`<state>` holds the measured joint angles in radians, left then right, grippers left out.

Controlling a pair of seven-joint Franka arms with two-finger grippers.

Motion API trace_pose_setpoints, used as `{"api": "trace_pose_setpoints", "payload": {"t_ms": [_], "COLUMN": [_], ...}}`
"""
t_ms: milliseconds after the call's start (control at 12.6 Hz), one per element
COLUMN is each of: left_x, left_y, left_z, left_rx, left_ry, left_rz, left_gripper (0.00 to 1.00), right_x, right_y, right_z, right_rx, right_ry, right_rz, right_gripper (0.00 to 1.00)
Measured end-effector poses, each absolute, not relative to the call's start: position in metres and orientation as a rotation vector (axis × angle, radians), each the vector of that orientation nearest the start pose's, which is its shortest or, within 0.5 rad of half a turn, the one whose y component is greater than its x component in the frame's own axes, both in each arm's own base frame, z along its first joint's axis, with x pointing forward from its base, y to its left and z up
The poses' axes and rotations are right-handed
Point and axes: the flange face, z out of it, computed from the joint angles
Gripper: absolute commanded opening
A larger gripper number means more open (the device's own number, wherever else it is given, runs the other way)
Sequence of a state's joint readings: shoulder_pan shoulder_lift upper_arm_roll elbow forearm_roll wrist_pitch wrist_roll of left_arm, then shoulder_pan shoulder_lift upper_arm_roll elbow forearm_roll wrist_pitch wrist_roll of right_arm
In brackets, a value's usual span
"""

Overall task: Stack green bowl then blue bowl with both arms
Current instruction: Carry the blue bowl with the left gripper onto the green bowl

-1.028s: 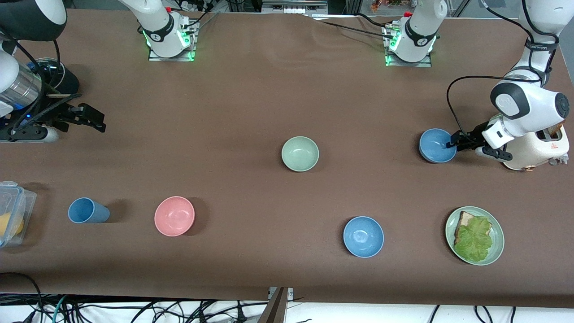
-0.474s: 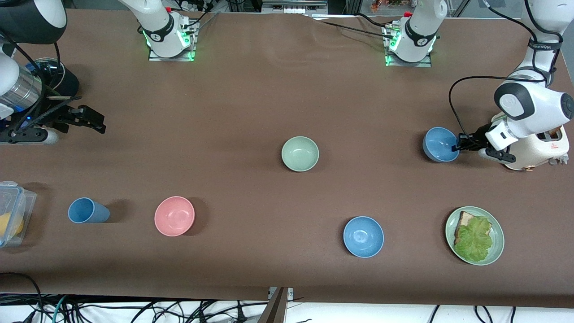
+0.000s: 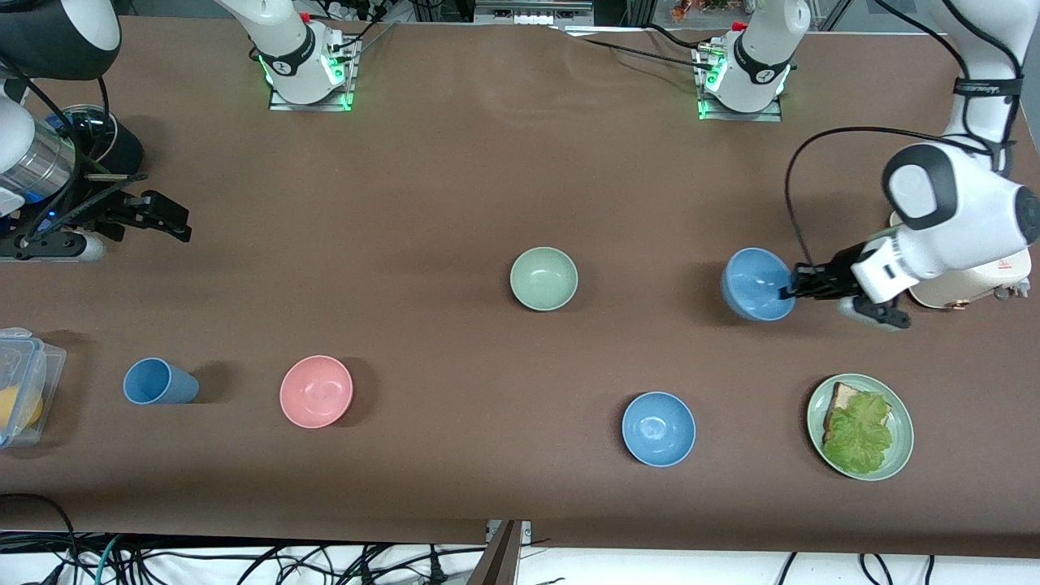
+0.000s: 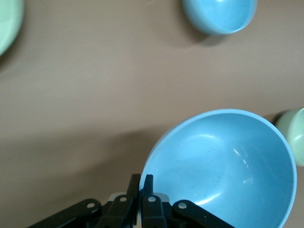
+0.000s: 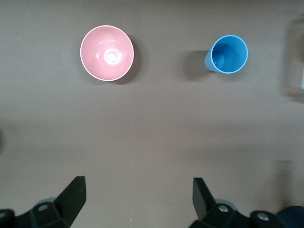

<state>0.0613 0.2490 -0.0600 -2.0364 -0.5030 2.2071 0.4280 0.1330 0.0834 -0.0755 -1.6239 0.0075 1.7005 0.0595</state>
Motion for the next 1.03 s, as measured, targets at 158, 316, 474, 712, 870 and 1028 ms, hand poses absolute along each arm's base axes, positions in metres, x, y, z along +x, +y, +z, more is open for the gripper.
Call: {"api": "trace_pose_setpoints", "payload": {"t_ms": [158,316,474,712,870,1028], "left_x": [0.591,0.592,0.591,0.586,0.581,0.575], "left_y": [-0.079,-0.143,-0.201,-0.266,-0.302,-0.326], "left_z": [0.33,0.326,0.321,0.313,0.301,0.286], "left_rx": [-3.561,-3.56,-3.542,-3.457,-3.433,-3.433], "left_ry": [0.113,0.038,-0.023,-0.061,-0.069,-0.092], "left_rz": [0.033,0.119,0.169,0.197,0.207,0.178], "left_gripper": [0.0,0.0,0.0,0.0,0.0,0.0], "right_x": [0.586,0.586,0.586,0.586,0.586,0.587], "right_y": [0.036,0.036,0.036,0.035,0.035,0.034], "right_z": [0.563,0.563,0.563,0.563,0.563,0.563], "right_rx": [-3.141,-3.141,-3.141,-3.141,-3.141,-3.141], "right_ry": [0.005,0.005,0.006,0.007,0.008,0.01], "right_rz": [0.01,0.01,0.01,0.011,0.011,0.011], "right_gripper": [0.99,0.99,0.99,0.99,0.99,0.99]}}
